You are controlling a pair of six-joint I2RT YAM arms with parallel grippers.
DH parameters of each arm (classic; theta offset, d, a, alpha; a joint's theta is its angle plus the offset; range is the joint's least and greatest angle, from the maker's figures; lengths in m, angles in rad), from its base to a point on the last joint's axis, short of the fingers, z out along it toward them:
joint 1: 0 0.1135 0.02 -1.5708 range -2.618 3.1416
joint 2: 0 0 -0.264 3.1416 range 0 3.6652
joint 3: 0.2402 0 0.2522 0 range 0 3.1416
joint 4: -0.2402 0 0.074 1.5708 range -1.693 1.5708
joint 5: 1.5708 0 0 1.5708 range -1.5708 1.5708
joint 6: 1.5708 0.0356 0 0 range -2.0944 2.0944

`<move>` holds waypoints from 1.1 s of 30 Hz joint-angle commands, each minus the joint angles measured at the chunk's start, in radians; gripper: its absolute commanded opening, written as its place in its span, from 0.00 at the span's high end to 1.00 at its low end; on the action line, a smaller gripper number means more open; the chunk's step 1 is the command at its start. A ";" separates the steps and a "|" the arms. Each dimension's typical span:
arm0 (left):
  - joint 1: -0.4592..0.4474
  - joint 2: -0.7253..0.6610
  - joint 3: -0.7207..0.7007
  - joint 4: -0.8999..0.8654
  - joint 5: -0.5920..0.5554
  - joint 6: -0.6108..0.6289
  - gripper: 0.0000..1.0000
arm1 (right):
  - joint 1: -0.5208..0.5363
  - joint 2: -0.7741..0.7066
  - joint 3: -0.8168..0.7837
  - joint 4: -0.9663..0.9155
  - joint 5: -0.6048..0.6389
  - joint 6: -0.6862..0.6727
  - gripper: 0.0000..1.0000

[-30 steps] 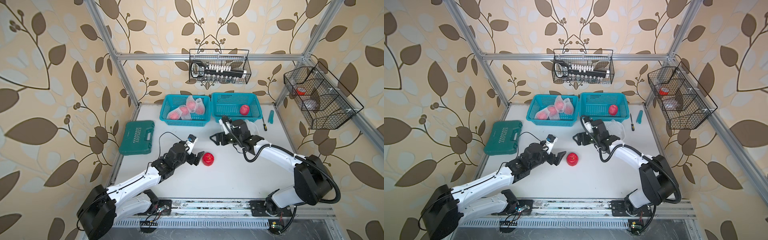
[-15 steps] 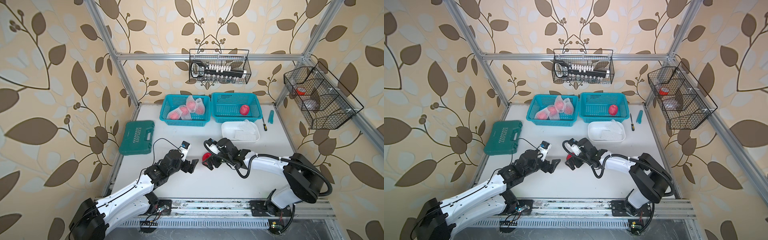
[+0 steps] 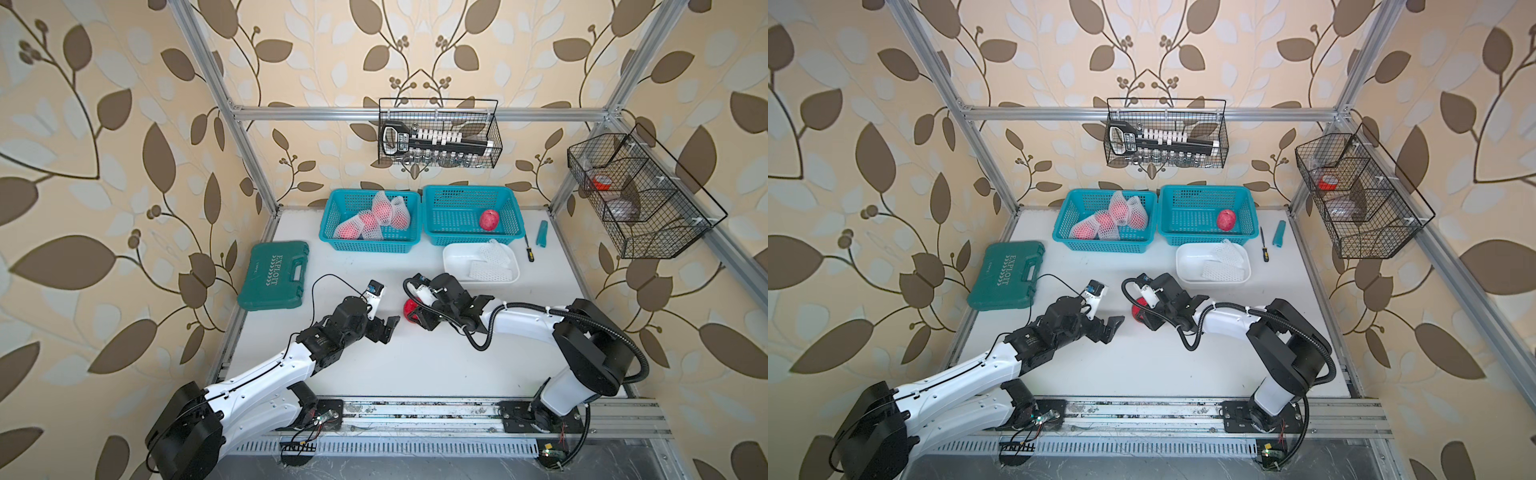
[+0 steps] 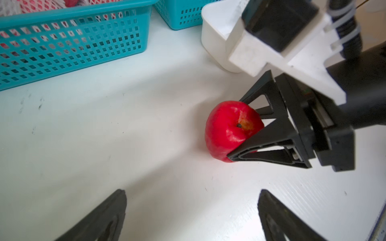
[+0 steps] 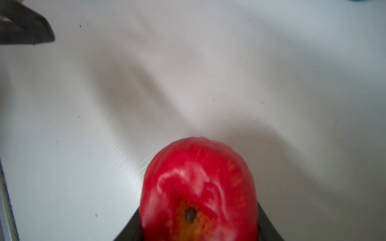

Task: Remove foam nets from apples
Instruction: Pick up the apple from the center of the board, then place the apple in the basket.

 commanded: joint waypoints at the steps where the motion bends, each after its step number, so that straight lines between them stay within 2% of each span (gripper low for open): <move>1: -0.006 0.027 0.058 0.176 0.029 0.040 0.01 | -0.166 -0.060 0.108 0.062 -0.001 0.159 0.76; 3: -0.006 0.074 0.101 0.199 0.058 0.055 0.01 | -0.321 -0.051 0.159 0.098 -0.082 0.275 0.76; 5: -0.009 0.124 0.158 0.185 0.089 0.069 0.01 | -0.431 -0.026 0.215 0.129 -0.101 0.329 0.77; 9: -0.015 0.177 0.217 0.189 0.125 0.082 0.01 | -0.591 0.089 0.406 0.008 -0.007 0.318 0.78; 10: -0.016 0.179 0.222 0.192 0.134 0.088 0.01 | -0.627 0.120 0.439 -0.006 -0.009 0.327 0.79; 11: -0.015 0.181 0.230 0.192 0.137 0.094 0.01 | -0.671 0.152 0.471 -0.019 -0.008 0.353 0.73; 14: -0.016 0.189 0.256 0.164 0.139 0.109 0.01 | -0.759 0.262 0.571 -0.047 -0.035 0.374 0.73; 20: -0.015 0.214 0.274 0.132 0.151 0.118 0.01 | -0.808 0.458 0.841 -0.239 0.018 0.294 0.73; 26: -0.016 0.222 0.268 0.125 0.130 0.119 0.01 | -0.808 0.564 0.988 -0.344 0.054 0.224 0.69; 31: -0.016 0.220 0.262 0.137 0.053 0.109 0.01 | -0.809 0.612 1.063 -0.394 0.099 0.189 0.51; 33: -0.016 0.222 0.257 0.160 0.034 0.107 0.01 | -0.809 0.625 1.077 -0.397 0.102 0.184 0.50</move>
